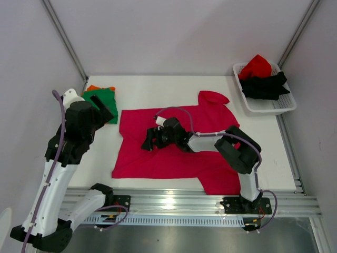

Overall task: Fold and stack the t-shirts
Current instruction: Flatten out the tshirt

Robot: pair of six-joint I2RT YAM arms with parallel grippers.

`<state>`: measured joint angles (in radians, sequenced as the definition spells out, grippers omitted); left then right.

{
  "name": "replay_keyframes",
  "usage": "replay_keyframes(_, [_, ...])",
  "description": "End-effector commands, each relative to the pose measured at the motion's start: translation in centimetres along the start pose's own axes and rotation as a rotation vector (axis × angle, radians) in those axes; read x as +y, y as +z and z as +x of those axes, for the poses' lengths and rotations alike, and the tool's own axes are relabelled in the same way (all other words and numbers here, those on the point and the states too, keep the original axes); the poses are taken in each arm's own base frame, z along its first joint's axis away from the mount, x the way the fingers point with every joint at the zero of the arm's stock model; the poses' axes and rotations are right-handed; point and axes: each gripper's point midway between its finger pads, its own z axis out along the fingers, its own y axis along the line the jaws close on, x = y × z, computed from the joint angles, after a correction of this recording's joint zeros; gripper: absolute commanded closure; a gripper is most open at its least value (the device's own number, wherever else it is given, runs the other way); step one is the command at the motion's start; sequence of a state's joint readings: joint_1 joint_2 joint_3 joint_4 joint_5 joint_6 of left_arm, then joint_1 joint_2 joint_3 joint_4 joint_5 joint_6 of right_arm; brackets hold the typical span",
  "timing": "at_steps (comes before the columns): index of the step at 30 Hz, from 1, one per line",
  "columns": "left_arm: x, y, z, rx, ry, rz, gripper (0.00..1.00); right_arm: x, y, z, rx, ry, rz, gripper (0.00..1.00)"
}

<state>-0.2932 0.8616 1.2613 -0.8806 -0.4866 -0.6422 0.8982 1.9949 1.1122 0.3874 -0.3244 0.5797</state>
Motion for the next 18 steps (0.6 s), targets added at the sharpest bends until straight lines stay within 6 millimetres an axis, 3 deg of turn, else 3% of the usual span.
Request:
replay_keyframes(1, [-0.4, 0.4, -0.1, -0.009, 0.012, 0.020, 0.13, 2.4, -1.4, -3.0, -0.070, -0.057, -0.028, 0.10])
replay_keyframes(6, [-0.7, 1.1, 0.5, 0.015, 0.025, 0.021, 0.13, 5.6, -1.8, -2.3, -0.050, -0.075, -0.102, 0.10])
replay_keyframes(10, [-0.8, 1.3, 0.6, 0.022, 0.032, 0.018, 0.13, 8.3, -1.4, 0.4, 0.049, -0.054, -0.169, 0.10])
replay_keyframes(18, [-0.8, 1.2, 0.6, 0.021, 0.031, 0.020, 0.13, 9.3, -1.3, 6.1, 0.206, -0.065, -0.153, 0.10])
